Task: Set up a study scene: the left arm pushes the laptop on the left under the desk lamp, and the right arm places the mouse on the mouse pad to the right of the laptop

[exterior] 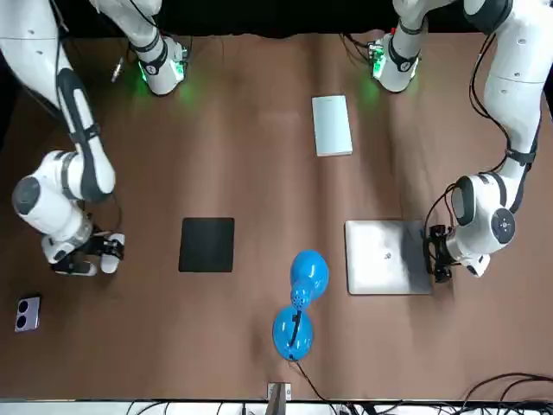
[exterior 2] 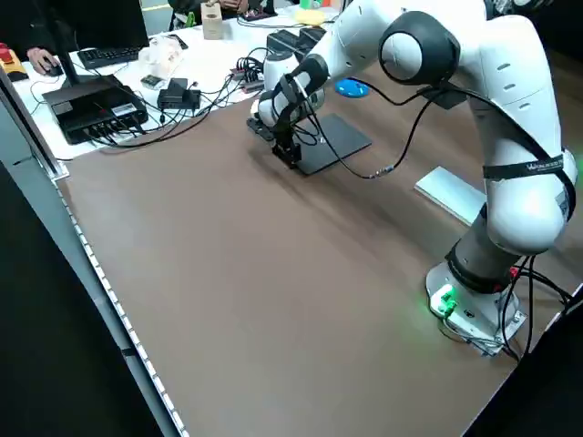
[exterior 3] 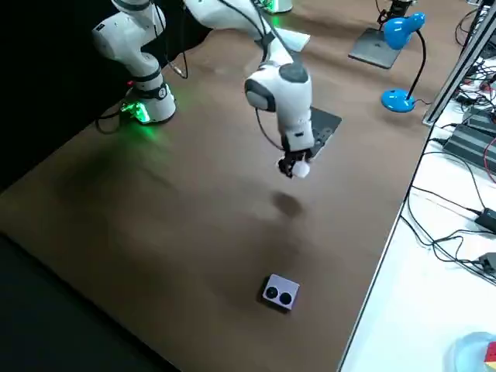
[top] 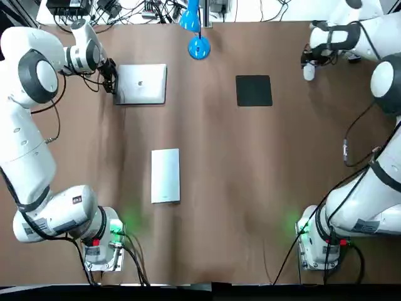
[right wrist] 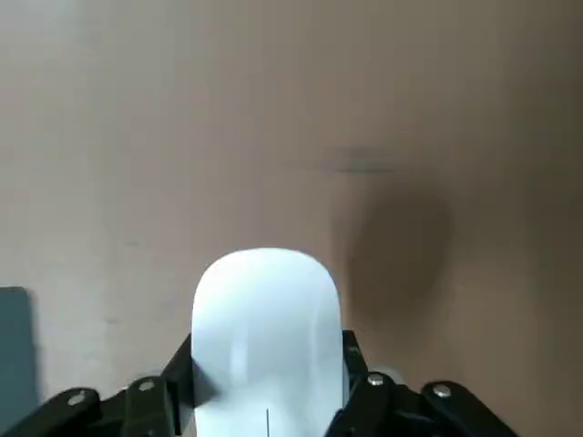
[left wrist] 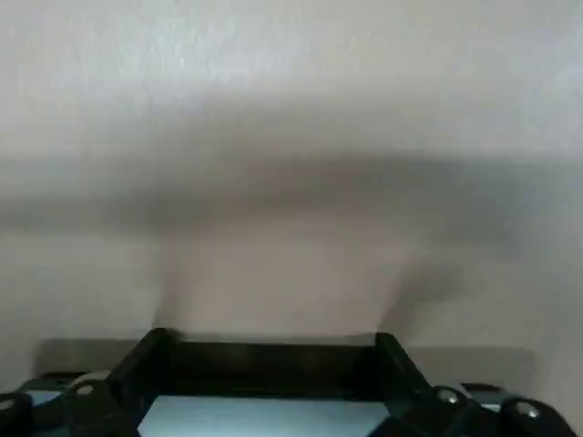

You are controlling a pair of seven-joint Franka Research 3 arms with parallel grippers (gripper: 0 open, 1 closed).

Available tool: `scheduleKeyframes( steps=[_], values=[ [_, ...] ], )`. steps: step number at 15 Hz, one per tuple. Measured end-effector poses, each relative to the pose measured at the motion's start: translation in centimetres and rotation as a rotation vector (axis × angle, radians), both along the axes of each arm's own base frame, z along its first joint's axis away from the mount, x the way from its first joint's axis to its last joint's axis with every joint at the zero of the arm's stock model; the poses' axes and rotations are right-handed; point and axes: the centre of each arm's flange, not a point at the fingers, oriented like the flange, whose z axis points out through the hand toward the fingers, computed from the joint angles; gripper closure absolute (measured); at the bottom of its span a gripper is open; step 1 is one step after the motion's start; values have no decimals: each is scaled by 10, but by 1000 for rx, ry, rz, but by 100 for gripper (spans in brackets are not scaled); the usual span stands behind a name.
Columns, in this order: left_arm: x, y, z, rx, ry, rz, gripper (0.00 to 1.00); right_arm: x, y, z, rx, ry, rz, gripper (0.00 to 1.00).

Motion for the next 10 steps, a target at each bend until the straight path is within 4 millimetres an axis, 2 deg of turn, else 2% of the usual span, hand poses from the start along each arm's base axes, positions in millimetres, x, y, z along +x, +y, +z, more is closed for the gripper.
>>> scheduleKeyframes(
  steps=[5,8,9,10],
  values=[
    [-7,-51,0,-1,20,3,0,-2,93,0,20,9,-22,37],
    [-13,-78,0,-7,31,-8,0,-10,158,0,33,12,-41,37],
    [-16,-97,0,-15,35,-32,0,-18,196,0,42,11,-56,37],
    [-18,-107,0,-15,35,-45,0,-21,211,-2,45,15,-66,37]
  ],
)
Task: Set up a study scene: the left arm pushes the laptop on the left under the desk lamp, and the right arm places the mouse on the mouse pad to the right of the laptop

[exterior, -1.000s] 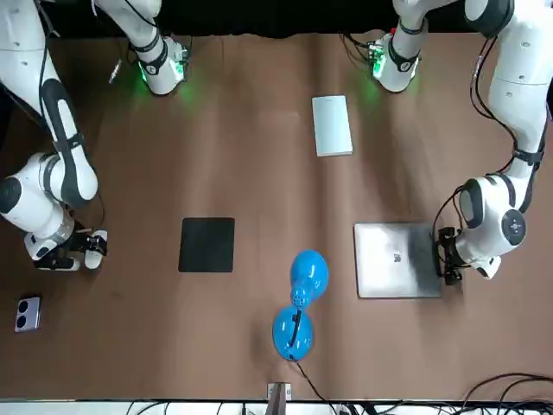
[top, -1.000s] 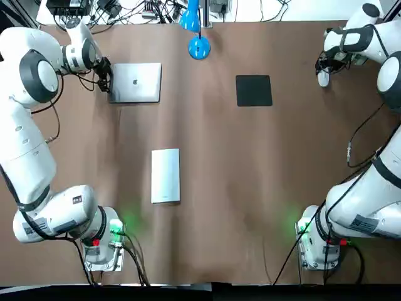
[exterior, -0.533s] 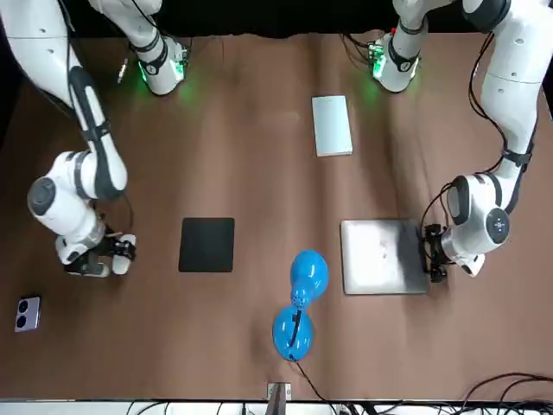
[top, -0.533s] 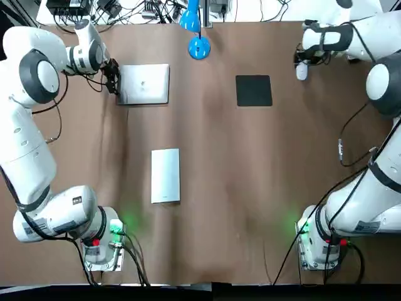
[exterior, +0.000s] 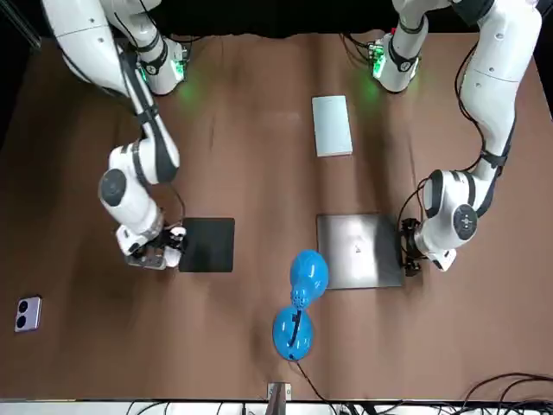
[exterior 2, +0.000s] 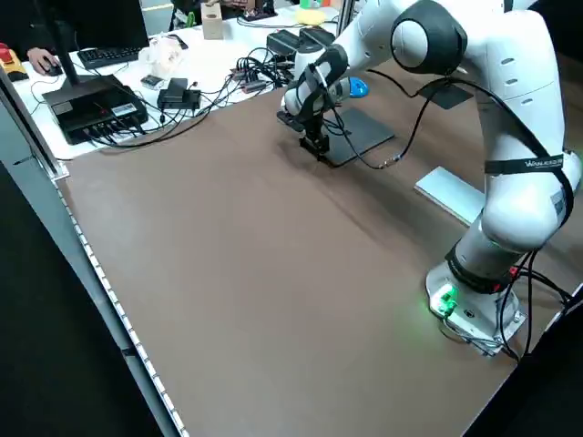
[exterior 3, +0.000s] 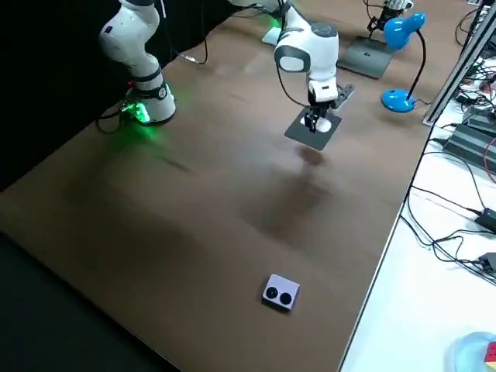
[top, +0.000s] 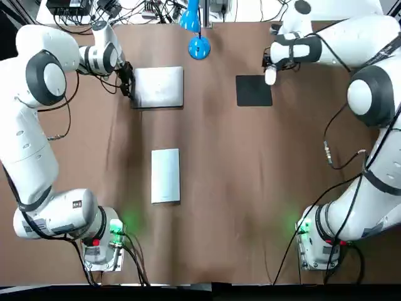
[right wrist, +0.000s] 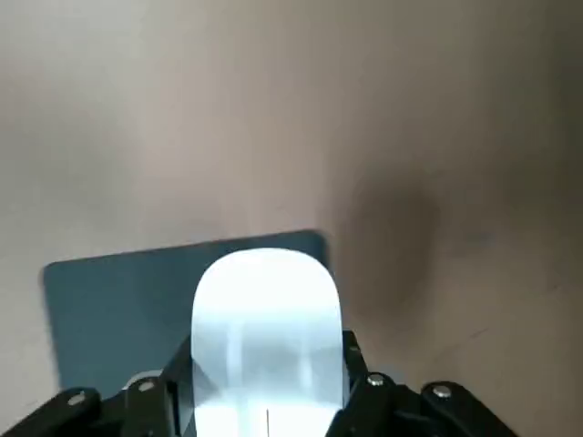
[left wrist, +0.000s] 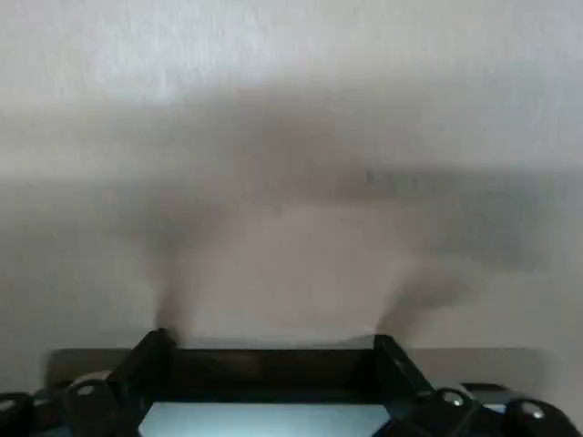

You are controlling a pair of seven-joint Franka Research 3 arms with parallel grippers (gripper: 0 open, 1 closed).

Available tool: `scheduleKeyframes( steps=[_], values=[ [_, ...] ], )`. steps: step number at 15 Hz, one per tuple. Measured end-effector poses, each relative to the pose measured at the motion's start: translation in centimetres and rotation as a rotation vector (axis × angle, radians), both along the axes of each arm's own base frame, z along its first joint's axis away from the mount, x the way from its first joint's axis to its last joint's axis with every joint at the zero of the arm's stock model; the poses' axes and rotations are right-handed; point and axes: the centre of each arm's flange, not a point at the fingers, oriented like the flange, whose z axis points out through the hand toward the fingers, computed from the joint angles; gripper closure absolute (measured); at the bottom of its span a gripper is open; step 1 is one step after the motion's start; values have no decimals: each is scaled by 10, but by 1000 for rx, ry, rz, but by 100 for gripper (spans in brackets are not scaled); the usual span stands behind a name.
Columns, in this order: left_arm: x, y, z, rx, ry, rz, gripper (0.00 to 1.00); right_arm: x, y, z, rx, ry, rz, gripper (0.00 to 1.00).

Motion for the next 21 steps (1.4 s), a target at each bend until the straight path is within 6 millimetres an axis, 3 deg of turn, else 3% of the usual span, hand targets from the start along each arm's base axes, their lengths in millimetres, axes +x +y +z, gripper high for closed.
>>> scheduleKeyframes(
  steps=[4,7,11,16,18,21],
  values=[
    [-5,-40,0,-2,-10,-49,0,-12,46,-25,2,28,-30,37],
    [-8,-62,0,-3,-22,-43,0,-18,58,-54,-2,37,-33,37],
    [-13,-90,0,-6,-33,-12,0,-21,65,-77,0,28,-31,37],
    [-19,-117,-1,-7,-35,40,0,-20,67,-80,2,24,-29,30],
    [-22,-127,-1,-8,-37,46,0,-21,68,-81,1,25,-27,11],
    [-26,-144,-1,-12,-43,40,0,-13,67,-71,8,-1,-28,10]
  ],
)
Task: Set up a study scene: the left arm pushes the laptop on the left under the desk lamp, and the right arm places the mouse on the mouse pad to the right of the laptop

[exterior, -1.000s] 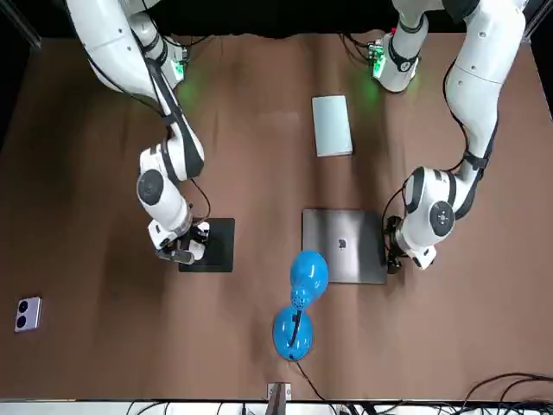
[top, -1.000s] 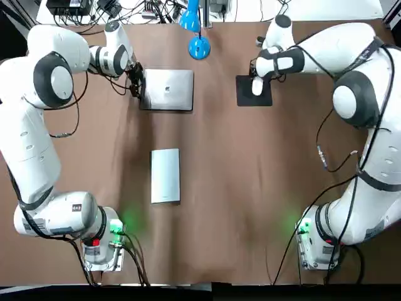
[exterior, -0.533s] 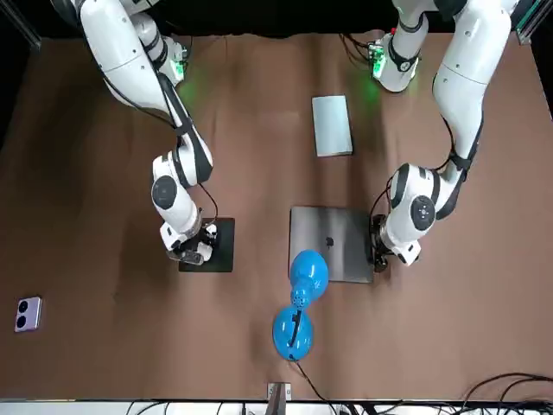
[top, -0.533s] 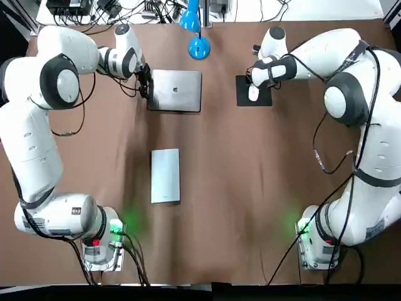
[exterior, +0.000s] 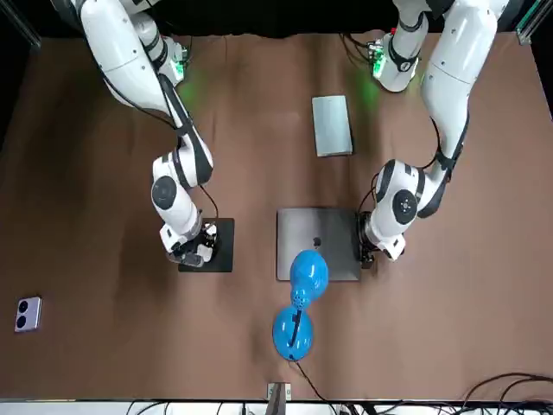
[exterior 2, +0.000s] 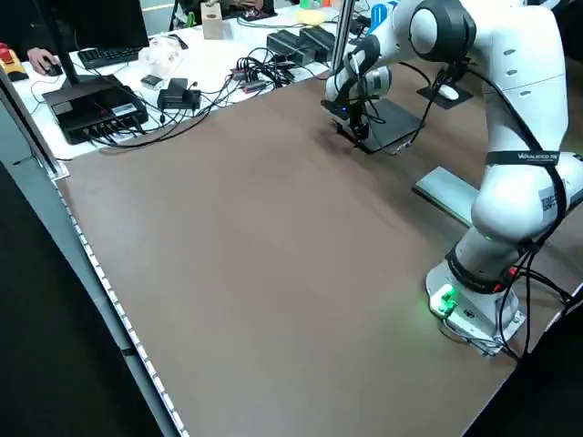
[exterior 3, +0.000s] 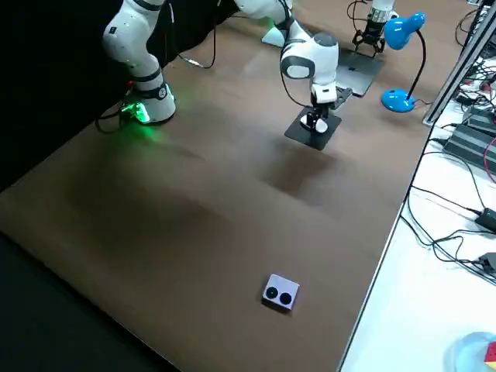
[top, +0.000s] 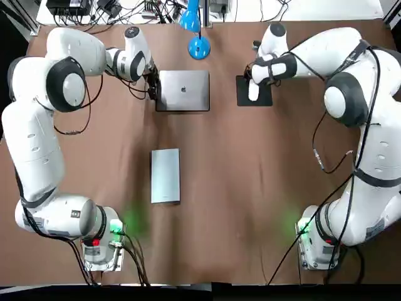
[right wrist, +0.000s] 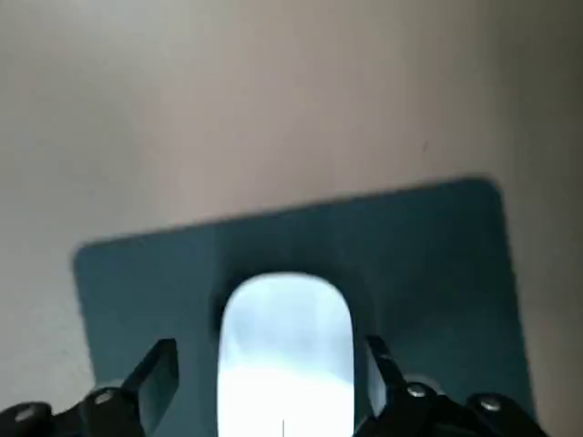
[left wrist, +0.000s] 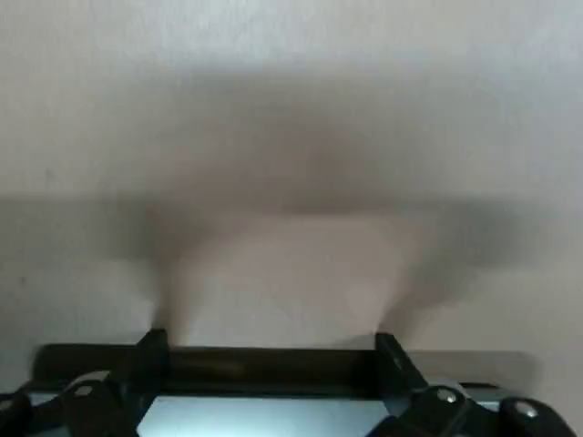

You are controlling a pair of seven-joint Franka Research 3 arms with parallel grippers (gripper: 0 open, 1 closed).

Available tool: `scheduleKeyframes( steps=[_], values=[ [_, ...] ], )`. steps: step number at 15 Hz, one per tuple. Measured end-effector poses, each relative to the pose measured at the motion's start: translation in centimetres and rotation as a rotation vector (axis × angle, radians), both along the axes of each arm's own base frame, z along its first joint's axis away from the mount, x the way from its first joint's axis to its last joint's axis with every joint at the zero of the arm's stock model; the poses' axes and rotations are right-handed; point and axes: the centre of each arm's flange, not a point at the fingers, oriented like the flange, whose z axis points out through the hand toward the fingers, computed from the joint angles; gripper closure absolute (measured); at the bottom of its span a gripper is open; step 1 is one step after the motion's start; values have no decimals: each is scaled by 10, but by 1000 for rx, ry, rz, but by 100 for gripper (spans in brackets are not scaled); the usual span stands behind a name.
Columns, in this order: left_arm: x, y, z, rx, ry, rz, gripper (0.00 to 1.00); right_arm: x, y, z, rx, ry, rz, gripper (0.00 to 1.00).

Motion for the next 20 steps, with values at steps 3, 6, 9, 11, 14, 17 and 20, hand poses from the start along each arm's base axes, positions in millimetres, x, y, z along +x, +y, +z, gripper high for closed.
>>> scheduleKeyframes(
  steps=[3,6,9,11,14,17,20],
  values=[
    [-6,-30,0,-6,-6,-18,0,24,-27,59,0,-43,22,2],
    [-9,-49,0,-20,-6,-27,0,44,-73,114,-20,-20,87,0],
    [-11,-66,-1,-38,-1,-12,0,64,-130,168,-33,27,112,0],
    [-11,-73,-2,-43,-1,-4,0,72,-166,200,-34,34,110,0],
    [-10,-82,-3,-53,2,14,0,70,-204,242,-33,35,95,0],
    [-11,-95,-4,-55,-1,9,0,59,-240,292,-34,32,101,0],
    [-13,-105,-5,-59,-3,8,0,47,-271,353,-32,51,102,0]
  ],
)
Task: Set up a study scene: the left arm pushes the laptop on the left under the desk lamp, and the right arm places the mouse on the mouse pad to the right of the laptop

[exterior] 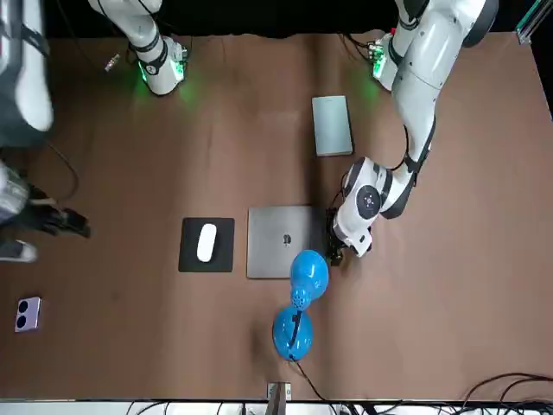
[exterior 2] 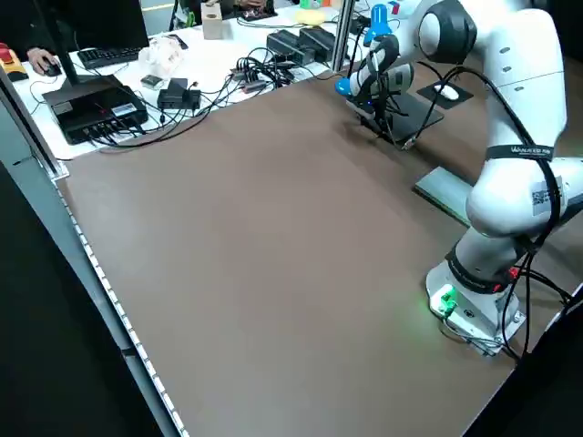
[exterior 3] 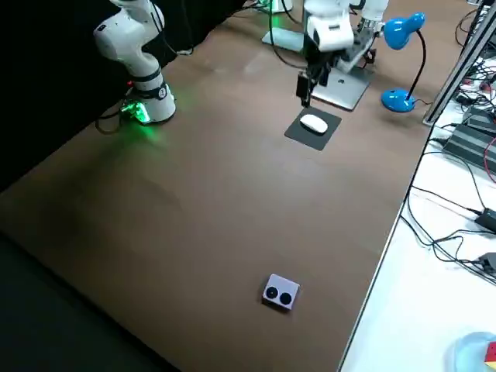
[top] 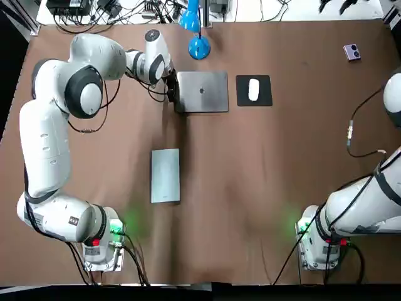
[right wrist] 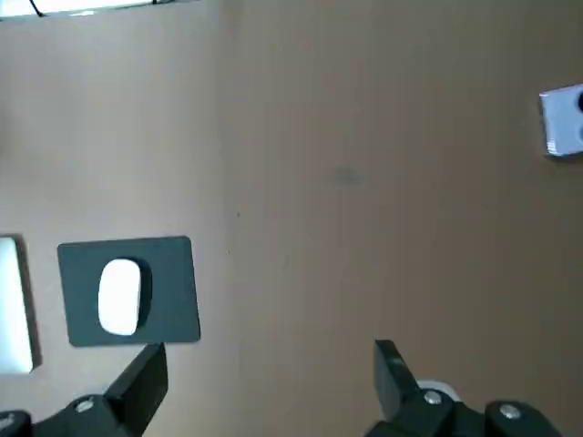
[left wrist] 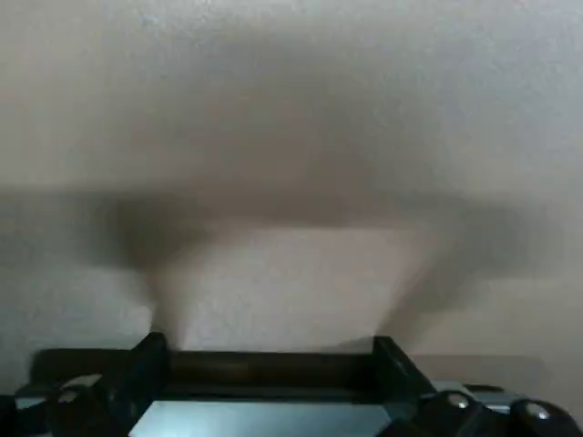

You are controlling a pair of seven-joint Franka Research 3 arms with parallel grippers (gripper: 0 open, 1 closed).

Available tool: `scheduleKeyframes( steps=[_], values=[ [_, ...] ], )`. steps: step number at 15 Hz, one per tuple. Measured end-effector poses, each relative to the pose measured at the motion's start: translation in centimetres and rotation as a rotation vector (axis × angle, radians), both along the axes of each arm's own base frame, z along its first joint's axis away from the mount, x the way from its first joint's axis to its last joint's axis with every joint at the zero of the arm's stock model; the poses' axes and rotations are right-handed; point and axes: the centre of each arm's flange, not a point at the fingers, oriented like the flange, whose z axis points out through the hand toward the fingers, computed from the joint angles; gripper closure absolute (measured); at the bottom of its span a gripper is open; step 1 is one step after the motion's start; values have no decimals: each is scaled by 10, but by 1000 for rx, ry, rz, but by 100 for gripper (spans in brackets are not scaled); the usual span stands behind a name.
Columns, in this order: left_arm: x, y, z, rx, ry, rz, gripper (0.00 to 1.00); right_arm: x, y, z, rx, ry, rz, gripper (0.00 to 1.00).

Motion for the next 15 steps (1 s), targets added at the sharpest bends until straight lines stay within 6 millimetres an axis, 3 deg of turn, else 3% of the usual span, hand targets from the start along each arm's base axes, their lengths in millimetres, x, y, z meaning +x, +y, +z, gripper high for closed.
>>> scheduleKeyframes(
  steps=[2,4,10,15],
  values=[
    [0,0,0,-1,1,2,0,-7,-7,29,1,15,-5,0],
    [3,4,1,-4,1,13,0,-14,-10,41,3,52,-7,0],
    [47,102,47,32,26,-32,0,-21,-19,44,0,106,-19,0],
    [53,142,84,48,36,-282,0,-21,-28,42,-3,111,-29,0]
  ],
)
